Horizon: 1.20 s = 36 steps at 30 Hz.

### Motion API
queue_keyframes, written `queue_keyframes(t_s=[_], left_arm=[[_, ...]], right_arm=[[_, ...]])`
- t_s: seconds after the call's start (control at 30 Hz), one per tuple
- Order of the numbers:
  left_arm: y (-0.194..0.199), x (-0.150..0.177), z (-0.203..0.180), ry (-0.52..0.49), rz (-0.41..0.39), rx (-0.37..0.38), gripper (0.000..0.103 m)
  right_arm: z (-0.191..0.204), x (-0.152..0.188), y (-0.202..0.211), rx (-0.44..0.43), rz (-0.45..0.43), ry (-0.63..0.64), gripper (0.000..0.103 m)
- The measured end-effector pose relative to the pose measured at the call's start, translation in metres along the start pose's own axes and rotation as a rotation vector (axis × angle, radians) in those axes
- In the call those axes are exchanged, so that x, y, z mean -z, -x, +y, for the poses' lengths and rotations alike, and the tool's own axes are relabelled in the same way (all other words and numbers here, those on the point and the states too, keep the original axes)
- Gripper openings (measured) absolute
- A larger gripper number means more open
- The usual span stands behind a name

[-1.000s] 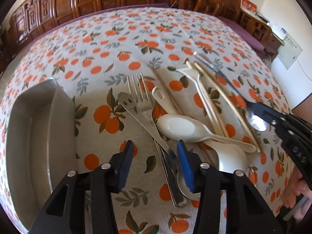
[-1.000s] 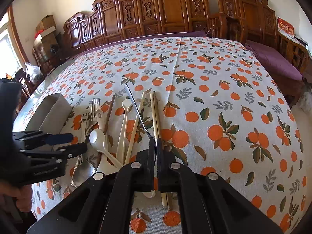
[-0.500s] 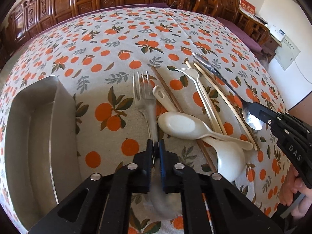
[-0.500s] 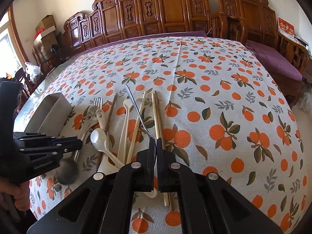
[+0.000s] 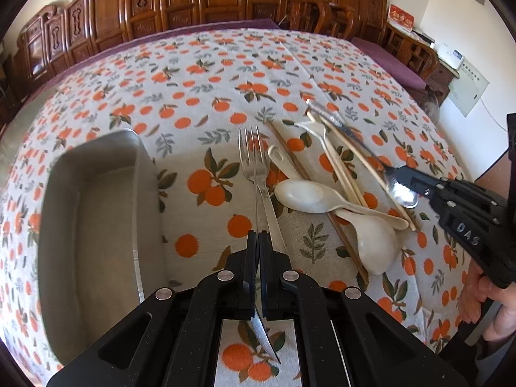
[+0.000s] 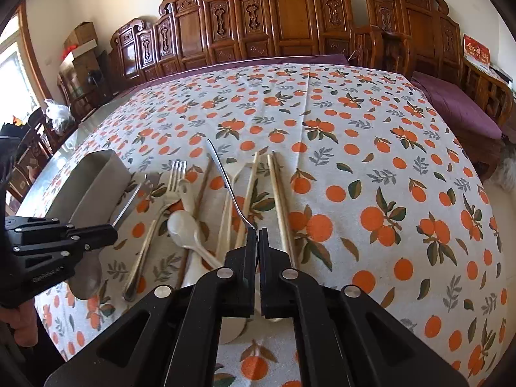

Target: Organize utensils

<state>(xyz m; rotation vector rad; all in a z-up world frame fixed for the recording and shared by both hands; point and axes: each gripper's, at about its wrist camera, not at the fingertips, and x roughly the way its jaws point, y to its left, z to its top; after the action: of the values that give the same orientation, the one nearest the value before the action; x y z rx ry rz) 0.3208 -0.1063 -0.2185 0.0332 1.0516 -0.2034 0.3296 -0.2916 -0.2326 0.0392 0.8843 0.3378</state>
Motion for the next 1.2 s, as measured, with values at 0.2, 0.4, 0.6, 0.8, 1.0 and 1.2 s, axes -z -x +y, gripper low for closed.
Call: queue_keyframes(t_s=[0.2,0.4,0.6,0.8,1.0,1.2], left_arm=[[0.031,0.001,0.010,-0.027,-0.056,-0.016,0.001],[0.055,0.006,0.036,-0.001,-0.096,-0.021,0.001],[0.058,0.012,0.067,0.025,-0.104,-0.038,0.001],[0.048,0.018,0.102,0.075,-0.101,-0.052,0.001],[0.033,0.023,0.122,0.094,-0.075,-0.084,0.001],[0.022,0.027,0.130,0.098,-0.050,-0.084,0.001]], right_arm=[[0.018,0.002,0.005,-0.021,0.000,0.009,0.003],[0.045,0.007,0.011,-0.037,0.000,0.042,0.003],[0.066,0.009,0.010,-0.044,0.006,0.063,0.003],[0.080,0.013,0.000,-0.037,0.033,0.091,0.003],[0.087,0.013,-0.007,-0.038,0.045,0.109,0.003],[0.090,0.014,-0.014,-0.036,0.055,0.117,0.003]])
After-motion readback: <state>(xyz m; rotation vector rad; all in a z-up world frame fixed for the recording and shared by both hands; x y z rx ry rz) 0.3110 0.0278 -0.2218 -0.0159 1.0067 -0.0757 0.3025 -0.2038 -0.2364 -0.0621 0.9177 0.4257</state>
